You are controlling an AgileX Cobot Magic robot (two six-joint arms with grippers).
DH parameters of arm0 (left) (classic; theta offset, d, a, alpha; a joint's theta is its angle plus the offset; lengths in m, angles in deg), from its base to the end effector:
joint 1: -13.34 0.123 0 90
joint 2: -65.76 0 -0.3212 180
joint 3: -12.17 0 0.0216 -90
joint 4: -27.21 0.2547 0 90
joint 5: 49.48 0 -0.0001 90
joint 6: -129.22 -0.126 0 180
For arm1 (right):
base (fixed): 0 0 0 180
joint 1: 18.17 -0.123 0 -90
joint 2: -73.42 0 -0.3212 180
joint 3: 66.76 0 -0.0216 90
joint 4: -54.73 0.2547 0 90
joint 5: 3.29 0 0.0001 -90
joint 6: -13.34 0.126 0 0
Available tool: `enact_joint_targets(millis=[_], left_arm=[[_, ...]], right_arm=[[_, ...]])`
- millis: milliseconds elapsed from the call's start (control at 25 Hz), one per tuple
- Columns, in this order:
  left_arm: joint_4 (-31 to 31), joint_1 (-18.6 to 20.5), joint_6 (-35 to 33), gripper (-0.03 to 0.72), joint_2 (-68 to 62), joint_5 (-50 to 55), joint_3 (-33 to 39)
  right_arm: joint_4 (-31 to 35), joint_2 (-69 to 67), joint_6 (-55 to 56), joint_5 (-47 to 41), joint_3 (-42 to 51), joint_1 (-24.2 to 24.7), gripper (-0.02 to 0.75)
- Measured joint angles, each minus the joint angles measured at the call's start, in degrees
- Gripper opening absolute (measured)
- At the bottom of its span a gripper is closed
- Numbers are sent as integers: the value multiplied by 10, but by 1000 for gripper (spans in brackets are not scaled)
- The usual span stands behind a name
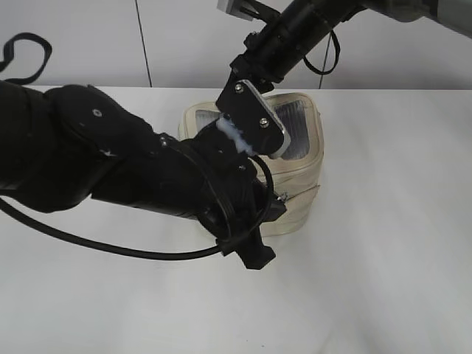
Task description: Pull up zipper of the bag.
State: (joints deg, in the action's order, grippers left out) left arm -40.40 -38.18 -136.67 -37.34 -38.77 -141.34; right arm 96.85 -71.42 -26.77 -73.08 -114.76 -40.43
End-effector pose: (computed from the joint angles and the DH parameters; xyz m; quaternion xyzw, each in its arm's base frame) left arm 0.2148 -0.3052 0.2044 0.5542 0.7302 -0.1869 0.3531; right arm 0.4796 0.2820 0.2068 -0.4080 0.8364 0.3283 0.1615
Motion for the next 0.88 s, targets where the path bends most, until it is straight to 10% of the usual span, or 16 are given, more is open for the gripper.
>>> enact_joint_targets(millis=[200, 440, 640, 880], left_arm=[[-19, 0, 28, 41, -8, 13, -2], [-2, 8, 112, 342, 0, 183, 18], [118, 51, 249, 382, 72, 224, 59], [127, 222, 278, 380, 140, 228, 55]], right_arm=[[1, 0, 5, 0, 0, 0, 94], [-7, 6, 42, 1, -7, 13, 454], [-18, 43, 99, 1, -7, 59, 393], [37, 150, 77, 7, 143, 167, 349]])
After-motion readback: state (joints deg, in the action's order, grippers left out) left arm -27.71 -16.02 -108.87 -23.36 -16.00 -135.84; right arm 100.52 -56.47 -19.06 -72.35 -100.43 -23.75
